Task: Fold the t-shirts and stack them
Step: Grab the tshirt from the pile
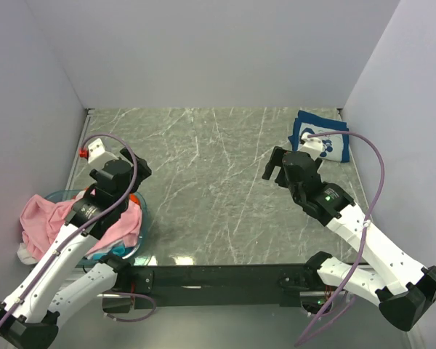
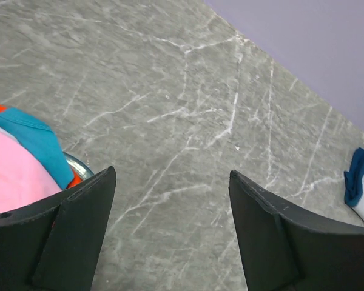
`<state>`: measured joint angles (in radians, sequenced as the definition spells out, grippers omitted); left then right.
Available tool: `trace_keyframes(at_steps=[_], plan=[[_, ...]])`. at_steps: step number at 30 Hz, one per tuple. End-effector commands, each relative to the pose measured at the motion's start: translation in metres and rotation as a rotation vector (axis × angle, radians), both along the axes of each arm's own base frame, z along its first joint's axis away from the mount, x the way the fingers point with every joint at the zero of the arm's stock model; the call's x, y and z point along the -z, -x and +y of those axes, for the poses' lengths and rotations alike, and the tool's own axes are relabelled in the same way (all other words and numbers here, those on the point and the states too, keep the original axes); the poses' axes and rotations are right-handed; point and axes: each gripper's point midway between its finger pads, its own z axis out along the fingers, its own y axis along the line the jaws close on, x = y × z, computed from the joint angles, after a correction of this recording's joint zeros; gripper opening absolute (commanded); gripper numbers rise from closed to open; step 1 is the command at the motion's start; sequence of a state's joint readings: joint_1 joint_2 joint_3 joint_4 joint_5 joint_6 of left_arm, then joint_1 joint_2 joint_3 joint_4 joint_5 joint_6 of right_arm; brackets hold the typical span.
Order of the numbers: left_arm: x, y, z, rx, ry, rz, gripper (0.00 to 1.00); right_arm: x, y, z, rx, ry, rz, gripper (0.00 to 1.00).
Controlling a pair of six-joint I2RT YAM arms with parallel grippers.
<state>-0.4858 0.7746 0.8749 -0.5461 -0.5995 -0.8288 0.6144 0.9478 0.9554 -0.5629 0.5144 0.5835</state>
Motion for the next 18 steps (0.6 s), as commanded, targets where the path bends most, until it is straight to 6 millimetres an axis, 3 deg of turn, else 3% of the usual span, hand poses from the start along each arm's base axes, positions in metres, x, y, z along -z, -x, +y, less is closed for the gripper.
trace_keyframes(at_steps=[1,6,10,15,18], plan=[[-0.015,-0.002,0.013,-0.089,0.011,-0.031,0.81,-0.009,-0.003,-0.012,0.068,0.001,-0.045,1.00],[-0.004,0.012,0.036,-0.298,0.102,0.030,0.81,-0.012,-0.006,-0.011,0.047,0.013,-0.072,1.00],[0.000,0.021,0.056,-0.391,0.055,0.025,0.82,-0.012,-0.007,-0.014,0.054,0.032,-0.074,1.00],[0.007,0.032,0.079,-0.486,-0.032,0.031,0.99,-0.009,-0.008,-0.015,0.048,0.064,-0.065,1.00],[0.023,0.043,0.087,-0.522,-0.088,0.101,0.99,-0.009,-0.009,-0.016,0.047,0.084,-0.060,1.00]])
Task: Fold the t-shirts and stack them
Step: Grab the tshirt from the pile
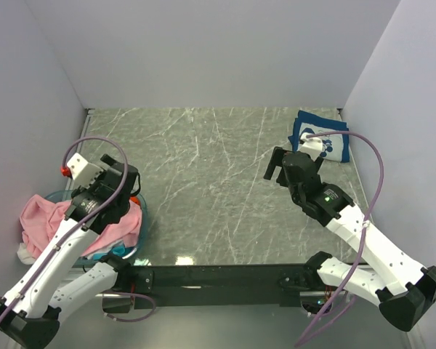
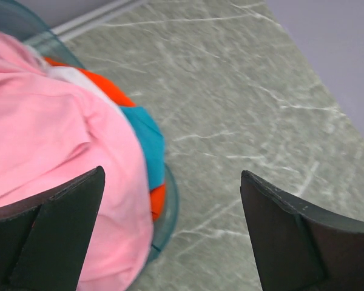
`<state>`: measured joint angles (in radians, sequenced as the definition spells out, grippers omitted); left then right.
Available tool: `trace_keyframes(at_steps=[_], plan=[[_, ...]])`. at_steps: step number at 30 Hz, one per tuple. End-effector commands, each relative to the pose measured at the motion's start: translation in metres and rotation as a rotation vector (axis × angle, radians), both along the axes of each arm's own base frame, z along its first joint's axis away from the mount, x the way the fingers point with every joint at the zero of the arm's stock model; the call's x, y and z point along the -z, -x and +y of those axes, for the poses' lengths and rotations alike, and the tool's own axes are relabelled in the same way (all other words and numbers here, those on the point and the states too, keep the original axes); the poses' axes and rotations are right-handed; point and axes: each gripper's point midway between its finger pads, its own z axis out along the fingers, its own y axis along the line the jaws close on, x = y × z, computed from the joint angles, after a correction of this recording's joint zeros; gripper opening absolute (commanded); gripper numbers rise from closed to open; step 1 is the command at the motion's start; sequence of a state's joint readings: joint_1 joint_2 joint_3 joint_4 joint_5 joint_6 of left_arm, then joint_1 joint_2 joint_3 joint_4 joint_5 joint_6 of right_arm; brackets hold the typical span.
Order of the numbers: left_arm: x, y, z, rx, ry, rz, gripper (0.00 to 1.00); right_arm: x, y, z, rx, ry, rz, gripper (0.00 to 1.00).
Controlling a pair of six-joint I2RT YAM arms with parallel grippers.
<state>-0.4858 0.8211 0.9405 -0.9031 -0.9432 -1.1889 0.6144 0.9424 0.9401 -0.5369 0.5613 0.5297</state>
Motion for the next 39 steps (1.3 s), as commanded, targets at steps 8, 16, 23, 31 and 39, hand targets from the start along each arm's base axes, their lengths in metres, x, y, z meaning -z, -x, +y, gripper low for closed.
trace_keyframes(at_steps=[8,16,23,31,39], plan=[[0.040,0.040,0.044,-0.269,-0.180,0.246,0.99,-0.003,-0.009,-0.003,-0.004,0.072,-0.010,1.00],[0.050,0.047,0.078,-0.453,-0.189,0.293,1.00,-0.002,-0.011,-0.004,-0.010,0.081,-0.001,1.00],[0.055,0.032,0.080,-0.375,-0.151,0.219,0.99,-0.001,-0.013,-0.005,0.001,0.073,-0.006,1.00],[0.081,0.026,0.080,-0.348,-0.114,0.253,0.98,0.000,-0.015,-0.004,-0.009,0.069,-0.003,1.00],[0.103,0.024,0.080,-0.368,-0.105,0.331,0.84,0.000,-0.014,-0.005,-0.008,0.066,-0.002,1.00]])
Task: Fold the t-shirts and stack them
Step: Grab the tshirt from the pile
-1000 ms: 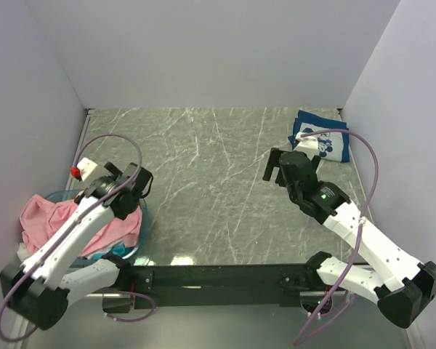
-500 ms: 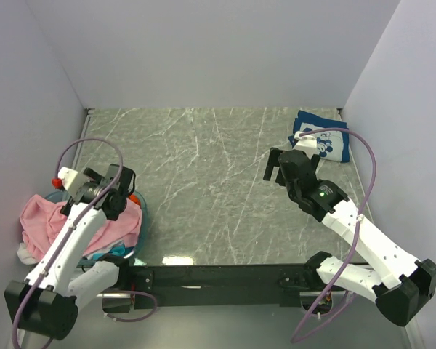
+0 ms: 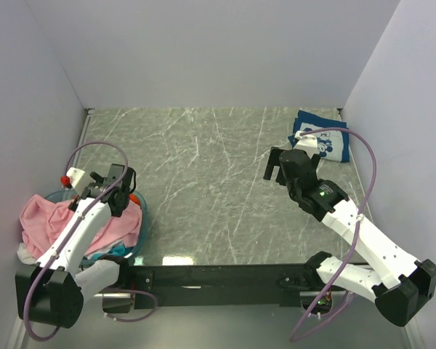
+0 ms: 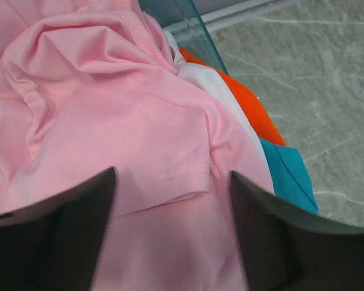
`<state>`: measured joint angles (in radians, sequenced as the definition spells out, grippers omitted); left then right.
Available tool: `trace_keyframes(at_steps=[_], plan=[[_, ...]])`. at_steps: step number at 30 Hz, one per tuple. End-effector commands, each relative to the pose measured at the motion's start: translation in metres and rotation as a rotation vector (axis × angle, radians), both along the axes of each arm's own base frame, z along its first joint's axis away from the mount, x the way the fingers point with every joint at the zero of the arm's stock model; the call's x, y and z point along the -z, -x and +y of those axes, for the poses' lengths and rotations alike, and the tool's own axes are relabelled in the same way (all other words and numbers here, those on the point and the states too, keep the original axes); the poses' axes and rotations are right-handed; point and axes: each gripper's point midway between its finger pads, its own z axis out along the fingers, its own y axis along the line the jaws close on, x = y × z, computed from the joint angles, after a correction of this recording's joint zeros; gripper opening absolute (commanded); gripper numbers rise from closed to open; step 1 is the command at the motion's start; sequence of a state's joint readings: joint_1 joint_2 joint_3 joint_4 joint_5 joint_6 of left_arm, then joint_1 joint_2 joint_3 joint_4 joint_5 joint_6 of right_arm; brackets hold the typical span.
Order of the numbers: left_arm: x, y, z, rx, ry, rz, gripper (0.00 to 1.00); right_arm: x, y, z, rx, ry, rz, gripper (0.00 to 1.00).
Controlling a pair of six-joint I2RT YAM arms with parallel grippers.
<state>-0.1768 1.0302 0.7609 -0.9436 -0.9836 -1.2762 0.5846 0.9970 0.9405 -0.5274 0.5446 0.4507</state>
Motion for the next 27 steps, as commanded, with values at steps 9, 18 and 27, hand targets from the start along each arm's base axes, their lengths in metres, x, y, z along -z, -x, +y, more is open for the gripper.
trace_keyframes(at_steps=[9,18,27], plan=[[0.003,0.003,0.002,-0.039,0.021,-0.025,0.11,-0.014,-0.006,-0.005,0.030,-0.027,-0.057,1.00],[-0.039,-0.022,-0.008,0.066,0.053,-0.123,0.00,-0.012,-0.008,-0.004,0.026,-0.025,-0.049,1.00],[-0.125,-0.079,-0.040,0.336,0.092,-0.351,0.00,-0.013,-0.010,-0.005,0.034,-0.029,-0.053,1.00]])
